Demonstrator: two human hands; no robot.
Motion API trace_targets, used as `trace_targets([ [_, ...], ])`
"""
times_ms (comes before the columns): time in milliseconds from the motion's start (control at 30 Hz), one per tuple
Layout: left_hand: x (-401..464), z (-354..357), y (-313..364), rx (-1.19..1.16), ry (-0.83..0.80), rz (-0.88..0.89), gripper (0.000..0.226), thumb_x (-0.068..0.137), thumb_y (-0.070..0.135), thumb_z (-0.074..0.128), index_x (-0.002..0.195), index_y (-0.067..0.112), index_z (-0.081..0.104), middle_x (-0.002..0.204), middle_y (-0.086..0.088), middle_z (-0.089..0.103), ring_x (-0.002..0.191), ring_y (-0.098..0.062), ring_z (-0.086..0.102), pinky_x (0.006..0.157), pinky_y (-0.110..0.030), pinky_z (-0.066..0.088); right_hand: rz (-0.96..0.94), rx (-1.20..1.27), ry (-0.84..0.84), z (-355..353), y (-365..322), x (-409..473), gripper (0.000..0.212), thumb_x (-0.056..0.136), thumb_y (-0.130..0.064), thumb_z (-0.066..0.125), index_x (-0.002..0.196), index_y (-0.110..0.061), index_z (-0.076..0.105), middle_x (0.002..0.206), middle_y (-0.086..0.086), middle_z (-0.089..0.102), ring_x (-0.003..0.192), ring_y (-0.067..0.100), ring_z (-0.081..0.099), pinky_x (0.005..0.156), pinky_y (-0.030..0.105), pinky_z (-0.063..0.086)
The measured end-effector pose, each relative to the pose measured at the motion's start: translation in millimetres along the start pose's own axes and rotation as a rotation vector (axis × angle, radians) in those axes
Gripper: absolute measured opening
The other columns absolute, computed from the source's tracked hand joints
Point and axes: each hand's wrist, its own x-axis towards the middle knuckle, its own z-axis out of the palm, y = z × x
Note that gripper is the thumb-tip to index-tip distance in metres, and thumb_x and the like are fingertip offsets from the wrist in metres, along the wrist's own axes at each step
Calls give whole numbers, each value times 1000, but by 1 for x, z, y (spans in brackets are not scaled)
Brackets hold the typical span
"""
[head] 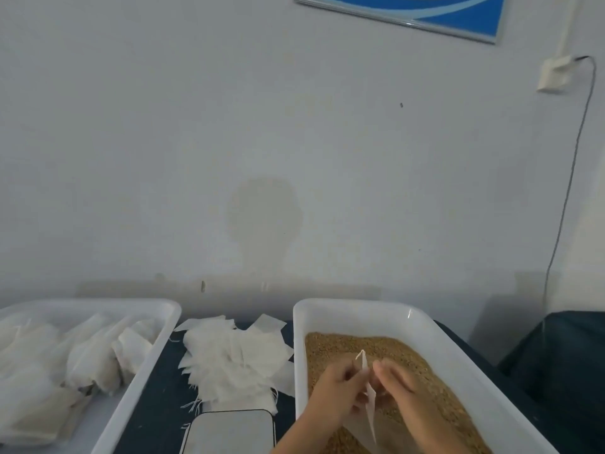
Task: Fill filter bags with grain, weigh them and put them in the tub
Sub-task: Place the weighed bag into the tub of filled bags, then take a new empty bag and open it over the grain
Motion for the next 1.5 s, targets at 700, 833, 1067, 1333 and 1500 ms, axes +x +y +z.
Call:
trace_targets([
  [700,-11,1,-5,219,-16,98,19,72,14,61,74,20,43,68,7,47,62,-7,43,61,-23,36,95,-114,-22,1,8,5,33,94,-27,54,64,-14,49,55,-7,46,50,7,43,49,15,35],
  [833,-11,3,-3,207,49,91,30,82,3,56,83,21,32,69,4,41,59,-9,40,62,-34,43,92,-255,16,1,13,7,23,93,-19,56,75,-6,54,67,5,54,60,15,50,54,21,38],
  [1067,-13,4,-1,231,79,173,36,83,-1,56,83,21,28,70,0,40,57,-8,37,56,-27,36,81,-235,32,1,11,6,28,90,-27,61,78,-2,54,63,2,50,57,13,46,51,17,37],
  [1333,-16,4,5,367,179,209,29,83,-2,52,81,25,44,64,8,39,56,-6,36,57,-20,32,115,-313,131,0,14,5,17,91,-8,51,79,2,57,66,10,52,55,18,46,54,27,39],
  [1500,-21,7,11,545,247,265,20,88,-2,42,87,17,51,80,6,45,60,-8,38,57,-21,33,143,-330,133,-1,13,4,24,89,-9,52,65,-7,49,59,8,43,54,18,38,56,30,35],
])
